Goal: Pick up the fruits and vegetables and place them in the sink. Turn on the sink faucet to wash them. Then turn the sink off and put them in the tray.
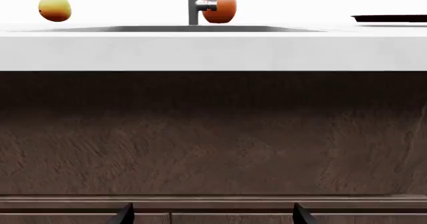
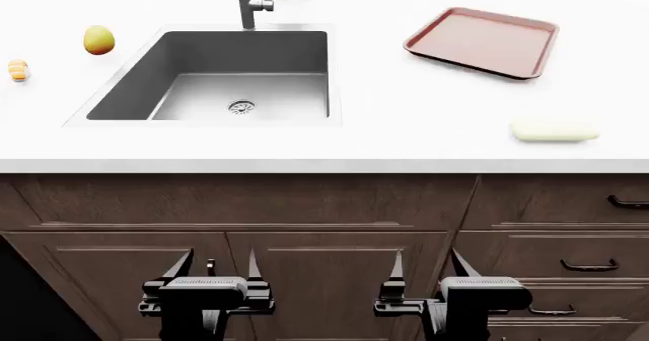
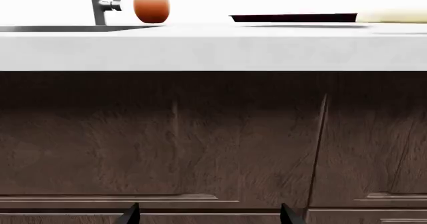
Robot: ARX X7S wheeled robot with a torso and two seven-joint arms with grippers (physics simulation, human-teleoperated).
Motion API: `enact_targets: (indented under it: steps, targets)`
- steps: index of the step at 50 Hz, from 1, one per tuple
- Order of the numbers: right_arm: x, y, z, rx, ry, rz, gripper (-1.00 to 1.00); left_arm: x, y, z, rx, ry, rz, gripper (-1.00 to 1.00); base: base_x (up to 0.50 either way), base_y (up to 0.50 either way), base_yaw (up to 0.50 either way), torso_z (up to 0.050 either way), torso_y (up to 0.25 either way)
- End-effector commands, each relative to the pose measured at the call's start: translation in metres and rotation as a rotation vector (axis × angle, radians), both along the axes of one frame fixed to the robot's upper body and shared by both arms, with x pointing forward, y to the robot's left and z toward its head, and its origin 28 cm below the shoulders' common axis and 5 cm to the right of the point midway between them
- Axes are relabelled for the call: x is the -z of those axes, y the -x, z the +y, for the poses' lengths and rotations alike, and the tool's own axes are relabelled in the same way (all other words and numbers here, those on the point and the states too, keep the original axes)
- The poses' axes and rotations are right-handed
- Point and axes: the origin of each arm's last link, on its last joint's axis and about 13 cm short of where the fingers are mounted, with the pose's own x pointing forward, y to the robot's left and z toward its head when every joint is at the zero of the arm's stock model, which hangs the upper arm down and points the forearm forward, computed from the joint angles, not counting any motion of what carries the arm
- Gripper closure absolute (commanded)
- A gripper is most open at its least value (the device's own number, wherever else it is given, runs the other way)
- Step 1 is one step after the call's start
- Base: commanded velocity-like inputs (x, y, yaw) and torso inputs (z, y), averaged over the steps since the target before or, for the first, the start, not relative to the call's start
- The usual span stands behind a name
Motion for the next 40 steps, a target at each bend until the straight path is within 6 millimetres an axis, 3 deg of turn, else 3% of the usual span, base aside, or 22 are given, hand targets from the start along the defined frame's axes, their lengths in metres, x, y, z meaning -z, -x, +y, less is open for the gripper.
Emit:
enact_targets:
  steps: [1,7,11,21,28,34,40]
  targets:
    - [0.0,0.0,0.0,-0.001,0.0,0.0,-1.0,-0.001,0.001,0.0,0.004,-0.002,-0.001,-1.0,0.0,0.0,0.0,0.0,0.0]
    - [-0.01,0.004,0.001,-0.005,0.003,-0.007,-1.0,-0.016,0.006,-0.004,0.036,-0.037,-0.019,-1.0,0.0,0.0,0.0,0.0,0.0]
    - [-0.027,0.005,0.0,-0.009,0.026,-0.018,-1.0,-0.034,0.008,-0.004,0.043,-0.069,-0.041,-1.0,0.0,0.0,0.0,0.0,0.0]
    - [-0.085,0.002,-0.011,-0.018,0.061,-0.11,-1.0,-0.106,-0.006,-0.003,0.061,-0.019,-0.136,-1.0,0.0,0.0,0.0,0.0,0.0]
    - [-0.118,0.001,-0.014,-0.059,0.078,-0.163,-1.0,-0.143,-0.009,0.005,0.088,-0.002,-0.18,-1.0,0.0,0.0,0.0,0.045,0.0]
    - [-0.134,0.004,-0.017,-0.075,0.091,-0.193,-1.0,-0.163,-0.008,0.008,0.096,-0.012,-0.206,-1.0,0.0,0.0,0.08,0.05,0.0]
    - [-0.136,0.005,-0.017,-0.116,0.079,-0.206,-1.0,-0.167,-0.009,0.011,0.086,-0.013,-0.211,-1.0,0.0,0.0,0.5,0.05,0.0]
